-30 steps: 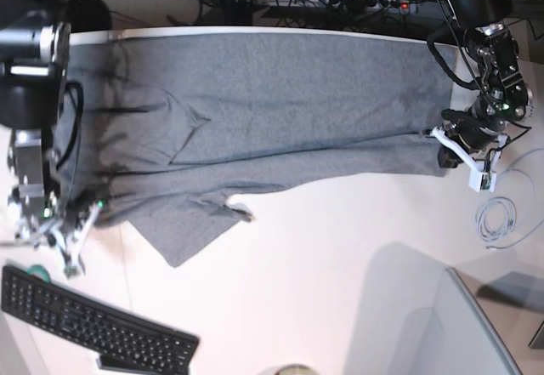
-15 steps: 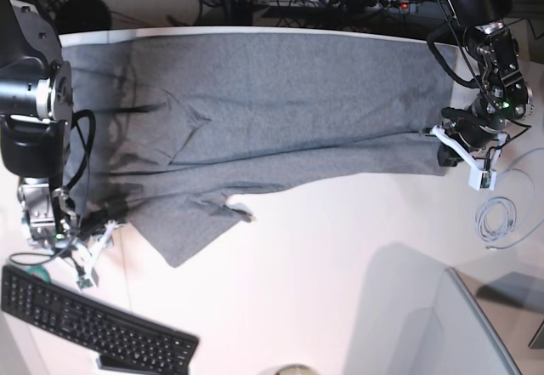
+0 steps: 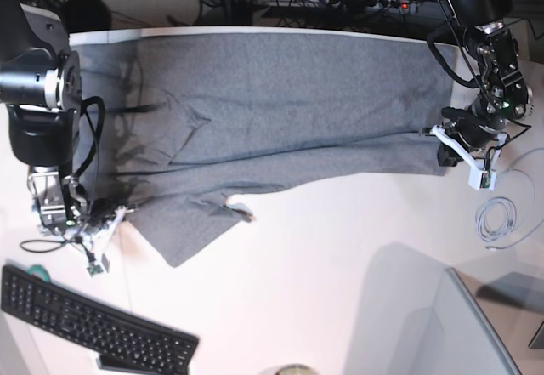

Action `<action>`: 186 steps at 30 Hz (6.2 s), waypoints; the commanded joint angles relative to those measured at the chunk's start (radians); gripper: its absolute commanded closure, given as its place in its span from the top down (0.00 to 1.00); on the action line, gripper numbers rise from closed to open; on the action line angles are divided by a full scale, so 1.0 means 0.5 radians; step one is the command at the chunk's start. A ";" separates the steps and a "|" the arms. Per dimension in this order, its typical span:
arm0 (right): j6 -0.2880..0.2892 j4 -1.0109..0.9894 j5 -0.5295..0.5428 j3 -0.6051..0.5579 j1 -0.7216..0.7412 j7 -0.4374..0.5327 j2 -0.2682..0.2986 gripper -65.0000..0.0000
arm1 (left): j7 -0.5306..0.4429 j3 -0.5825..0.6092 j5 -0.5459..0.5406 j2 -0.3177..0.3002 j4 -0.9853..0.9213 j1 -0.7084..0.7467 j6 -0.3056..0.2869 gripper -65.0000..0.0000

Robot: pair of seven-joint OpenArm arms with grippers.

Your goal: Layout the t-shirt on the table in an organized manner, then fold the t-shirt properly

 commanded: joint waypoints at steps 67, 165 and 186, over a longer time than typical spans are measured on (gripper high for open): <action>-0.008 1.180 0.004 0.006 -0.395 -0.465 -0.018 0.00 | -0.039 0.003 -0.017 -0.033 0.037 -0.036 0.002 0.00; 0.228 0.753 -0.008 0.150 -0.049 -0.432 -0.140 0.00 | -0.023 0.166 -0.014 -0.051 0.221 -0.147 0.002 0.00; 0.231 0.686 -0.008 0.150 -0.049 -0.315 -0.128 0.00 | 0.115 0.184 -0.014 -0.073 0.255 -0.199 0.002 0.00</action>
